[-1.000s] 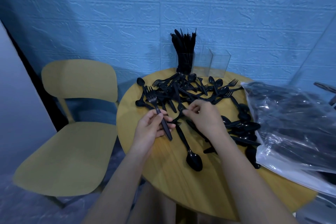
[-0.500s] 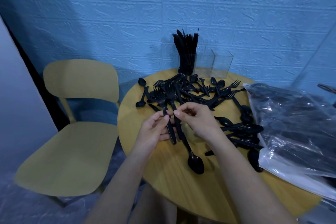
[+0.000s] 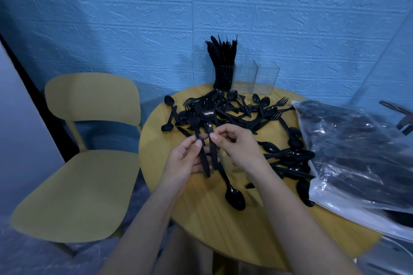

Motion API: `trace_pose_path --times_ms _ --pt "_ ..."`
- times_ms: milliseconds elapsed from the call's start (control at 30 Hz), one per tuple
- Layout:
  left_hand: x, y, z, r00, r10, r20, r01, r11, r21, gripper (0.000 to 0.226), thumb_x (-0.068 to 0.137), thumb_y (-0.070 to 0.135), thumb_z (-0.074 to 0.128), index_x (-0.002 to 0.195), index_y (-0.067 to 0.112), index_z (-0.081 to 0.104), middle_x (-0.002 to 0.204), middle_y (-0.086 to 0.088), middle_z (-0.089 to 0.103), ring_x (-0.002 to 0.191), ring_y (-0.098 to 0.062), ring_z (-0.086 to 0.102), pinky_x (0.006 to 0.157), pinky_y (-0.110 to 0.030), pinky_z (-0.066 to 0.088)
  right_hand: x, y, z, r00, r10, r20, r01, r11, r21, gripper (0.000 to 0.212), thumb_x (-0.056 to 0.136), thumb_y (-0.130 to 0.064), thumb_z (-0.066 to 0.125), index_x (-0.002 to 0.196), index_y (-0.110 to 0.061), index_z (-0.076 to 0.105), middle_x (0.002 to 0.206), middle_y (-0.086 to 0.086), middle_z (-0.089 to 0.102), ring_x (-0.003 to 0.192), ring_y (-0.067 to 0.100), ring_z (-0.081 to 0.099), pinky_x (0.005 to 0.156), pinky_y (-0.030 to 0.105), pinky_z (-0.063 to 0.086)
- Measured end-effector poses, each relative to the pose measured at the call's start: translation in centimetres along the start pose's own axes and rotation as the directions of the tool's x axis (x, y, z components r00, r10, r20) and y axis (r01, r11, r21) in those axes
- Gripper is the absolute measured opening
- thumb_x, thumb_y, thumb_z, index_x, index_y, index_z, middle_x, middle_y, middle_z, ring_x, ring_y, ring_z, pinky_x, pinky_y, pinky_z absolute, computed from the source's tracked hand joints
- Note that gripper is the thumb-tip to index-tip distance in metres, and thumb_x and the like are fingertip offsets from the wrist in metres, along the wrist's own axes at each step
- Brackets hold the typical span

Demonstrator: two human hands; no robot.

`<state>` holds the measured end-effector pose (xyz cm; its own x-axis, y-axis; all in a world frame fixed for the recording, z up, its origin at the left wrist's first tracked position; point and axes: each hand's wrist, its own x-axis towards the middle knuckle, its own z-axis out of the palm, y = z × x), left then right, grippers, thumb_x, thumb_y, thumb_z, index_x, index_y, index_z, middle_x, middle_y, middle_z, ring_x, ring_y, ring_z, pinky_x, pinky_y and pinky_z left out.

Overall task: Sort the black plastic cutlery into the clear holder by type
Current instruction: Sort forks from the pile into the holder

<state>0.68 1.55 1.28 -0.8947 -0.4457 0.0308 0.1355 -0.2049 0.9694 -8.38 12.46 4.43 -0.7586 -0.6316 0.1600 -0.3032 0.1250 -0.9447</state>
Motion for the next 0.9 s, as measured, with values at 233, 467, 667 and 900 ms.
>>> trace_pose_path --times_ms 233,467,667,900 --pt "-1.1 -0.3 0.6 0.994 0.016 0.112 -0.022 0.998 0.051 0.026 0.093 0.02 0.046 0.115 0.017 0.06 0.085 -0.005 0.074 0.076 -0.018 0.071 0.064 -0.026 0.058 -1.5 -0.4 0.1 0.998 0.058 -0.02 -0.059 0.997 -0.054 0.003 0.087 -0.02 0.066 0.085 -0.02 0.064 0.083 -0.005 0.061 0.063 0.003 0.058 0.054 0.016 0.05" --pt "-1.7 -0.1 1.1 0.989 -0.008 0.151 0.004 1.0 0.028 0.025 0.098 0.012 0.04 0.115 0.016 0.058 0.091 -0.005 0.074 0.079 -0.022 0.072 0.063 -0.027 0.057 -2.9 -1.1 -1.4 0.994 0.111 0.01 -0.111 0.994 -0.016 0.007 0.09 -0.02 0.064 0.083 -0.017 0.064 0.078 -0.004 0.062 0.07 0.005 0.058 0.062 0.015 0.045" --pt "-2.5 -0.1 1.8 0.976 -0.007 0.216 -0.001 0.999 0.038 0.031 0.086 0.022 0.047 0.115 0.019 0.057 0.082 -0.007 0.074 0.072 -0.018 0.071 0.06 -0.026 0.057 -3.9 -0.7 -1.3 0.995 0.097 -0.035 -0.1 0.992 -0.08 0.012 0.087 -0.019 0.067 0.078 -0.022 0.06 0.078 -0.009 0.058 0.074 0.002 0.052 0.072 0.021 0.043" --pt "-2.4 -0.4 2.0 0.981 -0.02 0.191 0.021 1.0 -0.002 0.035 0.082 0.021 0.052 0.117 0.02 0.058 0.08 0.0 0.071 0.074 -0.017 0.07 0.061 -0.027 0.057 -4.6 -1.6 -4.5 0.994 0.101 -0.036 -0.107 0.949 -0.297 0.008 0.087 -0.034 0.064 0.086 -0.026 0.064 0.083 -0.013 0.061 0.078 0.002 0.054 0.067 0.017 0.041"
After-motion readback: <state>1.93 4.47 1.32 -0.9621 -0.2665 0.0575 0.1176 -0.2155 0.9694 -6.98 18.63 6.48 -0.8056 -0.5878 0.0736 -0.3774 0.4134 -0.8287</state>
